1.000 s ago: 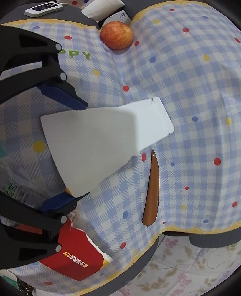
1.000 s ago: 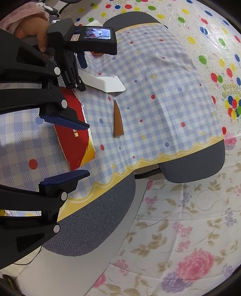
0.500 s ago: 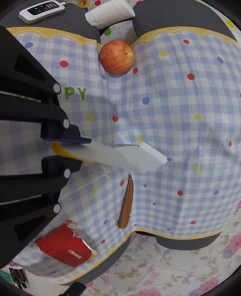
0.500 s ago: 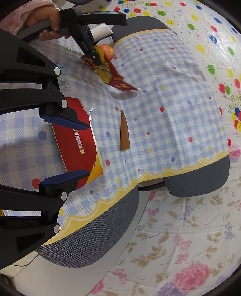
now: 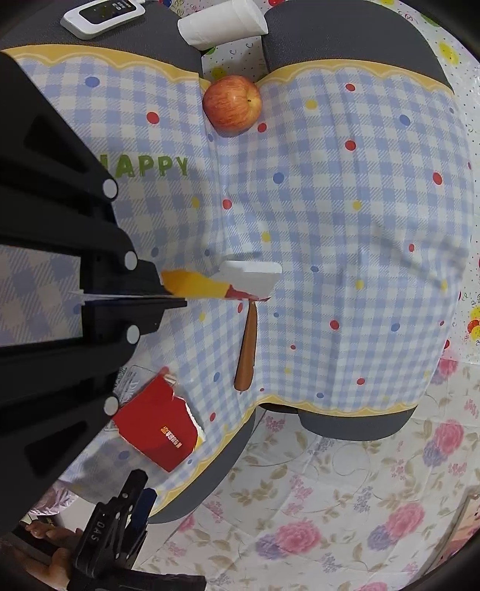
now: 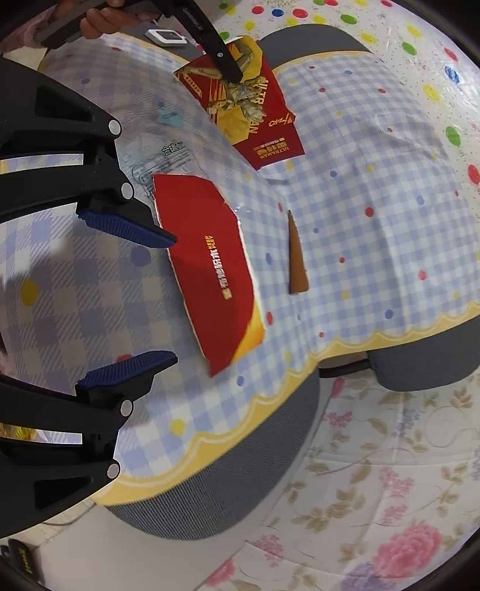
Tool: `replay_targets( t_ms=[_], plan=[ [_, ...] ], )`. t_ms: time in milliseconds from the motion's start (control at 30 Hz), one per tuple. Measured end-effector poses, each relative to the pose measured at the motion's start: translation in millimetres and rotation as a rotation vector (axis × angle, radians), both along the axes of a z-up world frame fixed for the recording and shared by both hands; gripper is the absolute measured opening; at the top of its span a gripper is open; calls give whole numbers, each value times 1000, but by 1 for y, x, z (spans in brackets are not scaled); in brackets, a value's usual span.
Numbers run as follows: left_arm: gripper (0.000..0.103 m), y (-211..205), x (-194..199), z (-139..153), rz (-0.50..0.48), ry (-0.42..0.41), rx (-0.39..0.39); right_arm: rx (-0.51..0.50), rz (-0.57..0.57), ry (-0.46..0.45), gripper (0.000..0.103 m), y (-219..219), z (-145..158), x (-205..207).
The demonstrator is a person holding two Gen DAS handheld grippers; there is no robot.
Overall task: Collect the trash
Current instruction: 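Lift the white card with the left tool while the right tool grasps the red packet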
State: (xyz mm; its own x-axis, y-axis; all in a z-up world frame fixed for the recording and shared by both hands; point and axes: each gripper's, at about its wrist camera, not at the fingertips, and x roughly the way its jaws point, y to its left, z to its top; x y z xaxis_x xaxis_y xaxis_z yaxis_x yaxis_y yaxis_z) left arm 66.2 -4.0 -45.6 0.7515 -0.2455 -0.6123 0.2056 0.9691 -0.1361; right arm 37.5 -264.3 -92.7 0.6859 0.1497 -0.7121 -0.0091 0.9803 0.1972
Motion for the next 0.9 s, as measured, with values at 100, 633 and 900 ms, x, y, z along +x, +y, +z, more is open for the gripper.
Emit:
replay_targets(
  t_ms=[100, 633, 900],
  plan=[
    [0, 0, 1, -1, 3, 7, 0, -5, -3, 9, 75, 2, -4, 13],
    [0, 15, 16, -7, 40, 21, 15, -19, 129, 89, 72, 51, -14, 121],
    [0, 42, 43, -18, 85, 56, 7, -19, 232, 92, 73, 88, -8, 162]
  ],
)
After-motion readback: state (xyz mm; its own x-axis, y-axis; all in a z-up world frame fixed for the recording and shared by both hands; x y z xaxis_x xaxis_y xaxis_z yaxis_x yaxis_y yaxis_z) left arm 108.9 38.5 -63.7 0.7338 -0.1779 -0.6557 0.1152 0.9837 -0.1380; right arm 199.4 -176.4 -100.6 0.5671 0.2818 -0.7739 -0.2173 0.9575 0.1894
